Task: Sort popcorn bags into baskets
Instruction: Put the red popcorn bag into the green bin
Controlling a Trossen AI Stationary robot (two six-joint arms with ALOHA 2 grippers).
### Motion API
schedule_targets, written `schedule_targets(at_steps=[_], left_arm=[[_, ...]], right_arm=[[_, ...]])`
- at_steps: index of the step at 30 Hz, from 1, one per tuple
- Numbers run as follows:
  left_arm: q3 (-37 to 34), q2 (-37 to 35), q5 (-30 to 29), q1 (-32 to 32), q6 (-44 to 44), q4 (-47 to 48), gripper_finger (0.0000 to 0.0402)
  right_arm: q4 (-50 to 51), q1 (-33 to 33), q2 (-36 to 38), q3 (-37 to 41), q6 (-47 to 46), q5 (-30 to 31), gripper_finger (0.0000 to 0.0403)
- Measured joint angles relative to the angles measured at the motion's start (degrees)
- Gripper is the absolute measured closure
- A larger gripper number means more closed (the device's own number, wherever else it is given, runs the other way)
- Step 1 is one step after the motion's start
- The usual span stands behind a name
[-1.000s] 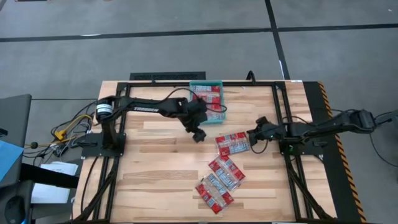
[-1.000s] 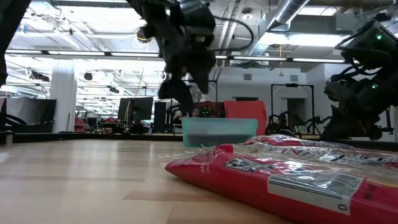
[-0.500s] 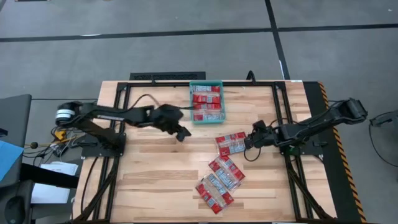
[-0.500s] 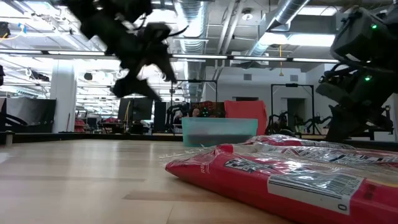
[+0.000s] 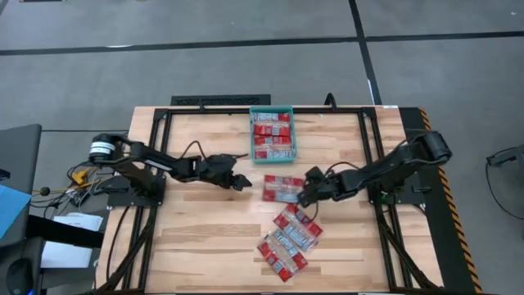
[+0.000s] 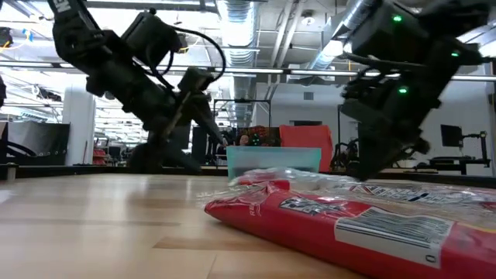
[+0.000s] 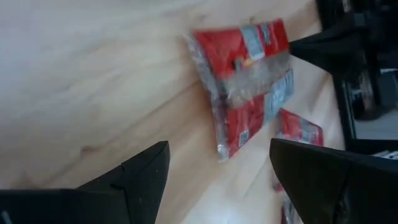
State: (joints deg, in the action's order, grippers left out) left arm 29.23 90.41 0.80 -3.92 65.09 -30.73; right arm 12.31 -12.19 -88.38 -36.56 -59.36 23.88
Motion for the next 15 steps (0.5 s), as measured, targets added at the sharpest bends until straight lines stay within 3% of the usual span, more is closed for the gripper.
schedule_targets(at_steps=[8, 15], left_arm=[[0.2, 5.9, -4.2, 1.4, 3.7, -2.0, 0.0137], [0.2, 6.1, -7.5, 0.5, 4.0, -3.0, 0.0137]], right_arm=[[-1.0, 0.0, -9.5, -8.9, 6.0, -1.8, 0.038], [0.5, -1.0, -8.5, -9.9, 7.0, -1.3, 0.0385]])
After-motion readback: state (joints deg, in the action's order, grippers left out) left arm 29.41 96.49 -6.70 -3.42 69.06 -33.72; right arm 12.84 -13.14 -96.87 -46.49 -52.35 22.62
